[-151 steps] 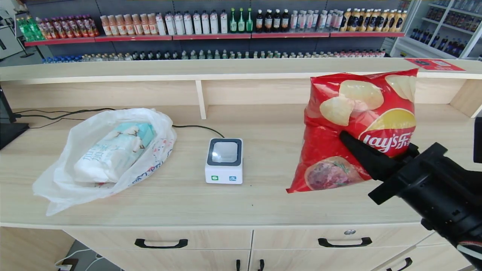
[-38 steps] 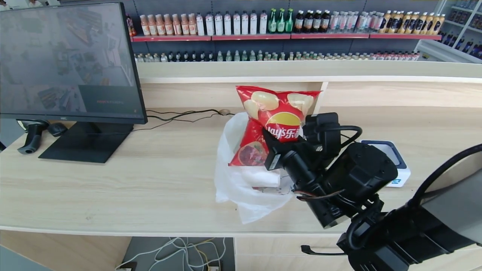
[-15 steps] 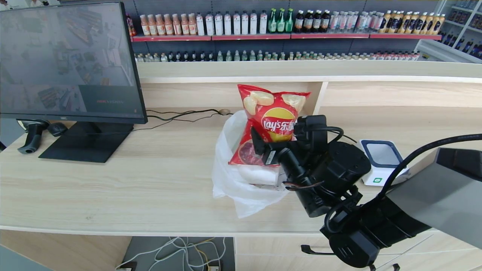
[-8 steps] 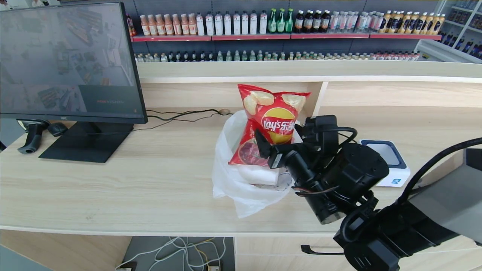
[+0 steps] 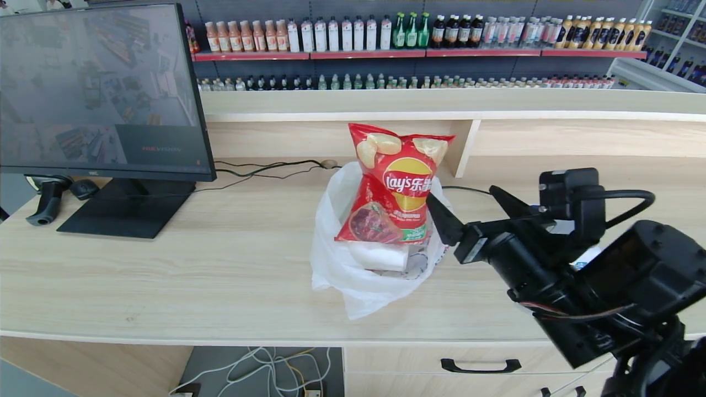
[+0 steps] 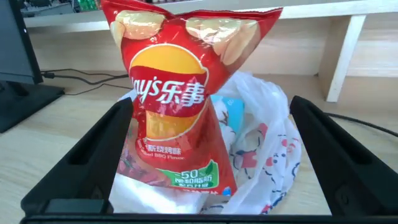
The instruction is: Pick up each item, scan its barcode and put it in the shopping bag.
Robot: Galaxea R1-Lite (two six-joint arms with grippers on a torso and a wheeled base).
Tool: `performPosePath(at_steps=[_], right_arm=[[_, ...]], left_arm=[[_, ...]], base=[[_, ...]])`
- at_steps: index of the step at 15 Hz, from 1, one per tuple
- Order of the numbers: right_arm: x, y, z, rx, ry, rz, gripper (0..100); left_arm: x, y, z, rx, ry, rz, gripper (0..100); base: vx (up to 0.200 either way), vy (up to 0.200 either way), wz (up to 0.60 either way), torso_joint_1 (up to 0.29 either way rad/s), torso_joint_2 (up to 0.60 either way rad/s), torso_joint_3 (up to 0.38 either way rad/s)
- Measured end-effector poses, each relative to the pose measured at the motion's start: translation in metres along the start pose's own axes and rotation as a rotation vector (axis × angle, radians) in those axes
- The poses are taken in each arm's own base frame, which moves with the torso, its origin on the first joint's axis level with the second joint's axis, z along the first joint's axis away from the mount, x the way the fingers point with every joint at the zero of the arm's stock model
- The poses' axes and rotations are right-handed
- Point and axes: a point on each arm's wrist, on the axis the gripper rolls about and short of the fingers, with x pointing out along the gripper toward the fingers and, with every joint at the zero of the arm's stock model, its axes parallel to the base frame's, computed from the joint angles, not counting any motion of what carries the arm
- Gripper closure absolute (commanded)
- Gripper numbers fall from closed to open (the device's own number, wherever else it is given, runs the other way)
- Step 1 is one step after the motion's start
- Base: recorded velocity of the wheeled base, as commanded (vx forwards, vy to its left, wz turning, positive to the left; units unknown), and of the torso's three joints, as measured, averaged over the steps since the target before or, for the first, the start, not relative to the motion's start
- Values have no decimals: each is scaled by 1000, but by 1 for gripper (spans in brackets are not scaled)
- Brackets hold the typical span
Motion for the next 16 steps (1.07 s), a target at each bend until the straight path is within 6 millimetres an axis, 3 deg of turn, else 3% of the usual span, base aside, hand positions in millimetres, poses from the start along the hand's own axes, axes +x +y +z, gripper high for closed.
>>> performPosePath(at_steps=[7, 10, 16], right_arm=[[-113, -67, 31, 3, -2, -115, 0], [-132, -75, 37, -10, -5, -86, 0], [-189, -86, 24, -114, 238, 98, 0]], left_arm=[[0, 0, 0, 0, 0, 0, 0], [0, 0, 0, 0, 0, 0, 0], [0, 0, 0, 0, 0, 0, 0]], base=[[0, 0, 0, 0, 0, 0], [0, 0, 0, 0, 0, 0], [0, 0, 0, 0, 0, 0]])
